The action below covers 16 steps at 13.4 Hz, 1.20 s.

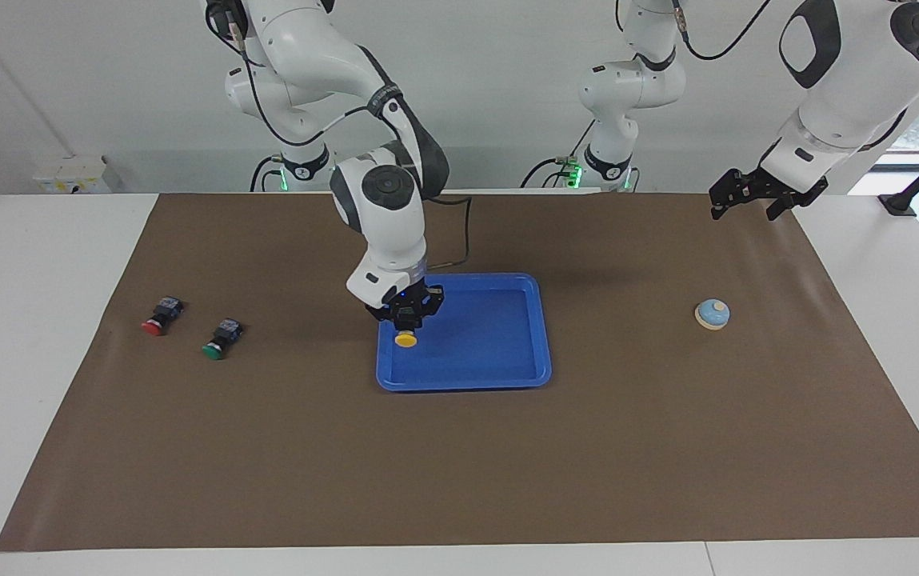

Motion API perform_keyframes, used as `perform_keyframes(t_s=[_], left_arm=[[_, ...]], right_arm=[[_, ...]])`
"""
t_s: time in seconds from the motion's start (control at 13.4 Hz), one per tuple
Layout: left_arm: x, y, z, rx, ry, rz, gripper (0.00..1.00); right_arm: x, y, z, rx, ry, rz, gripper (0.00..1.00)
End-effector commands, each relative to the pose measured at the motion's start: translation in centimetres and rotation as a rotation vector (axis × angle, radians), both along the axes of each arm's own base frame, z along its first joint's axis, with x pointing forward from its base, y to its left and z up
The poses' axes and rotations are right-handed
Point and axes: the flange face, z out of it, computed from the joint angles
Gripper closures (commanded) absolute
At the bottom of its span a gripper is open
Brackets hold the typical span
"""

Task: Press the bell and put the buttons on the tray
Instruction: 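Carry the yellow-cap button into the blue tray and open the right gripper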

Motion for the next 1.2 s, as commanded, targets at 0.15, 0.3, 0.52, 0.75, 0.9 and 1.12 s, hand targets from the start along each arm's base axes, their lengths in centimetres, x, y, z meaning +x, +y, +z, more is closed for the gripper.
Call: perform_keyframes(t_s=[0.15, 0.3, 0.52, 0.75, 0.9, 1.12], left_arm=[[-0.3, 0.2, 0.5, 0.006, -0.001, 0.005, 0.0], [-0.3, 0.2, 0.5, 0.006, -0.001, 0.005, 0.0], [-0.3, 0.1, 0.5, 0.006, -0.001, 0.003, 0.0], [-0.3, 0.2, 0.5, 0.006, -0.001, 0.005, 0.0], [-0.3, 0.2, 0.5, 0.006, -0.003, 0.005, 0.0], [-0.3, 0.2, 0.5, 0.006, -0.001, 0.005, 0.0]], right_arm=[[-0.2, -0.8, -3.9, 0.008, -0.019, 0.065, 1.0], [-0.8, -0.2, -4.7, 0.004, -0.009, 0.075, 1.0], [-1.1, -0.2, -4.9, 0.005, -0.007, 0.067, 0.39], [-0.9, -0.7, -4.2, -0.001, 0.003, -0.011, 0.0], [0.2, -2.6, -0.1, -0.017, 0.012, -0.085, 0.0], [2.6, -11.8, 6.4, -0.029, 0.006, -0.226, 0.0]])
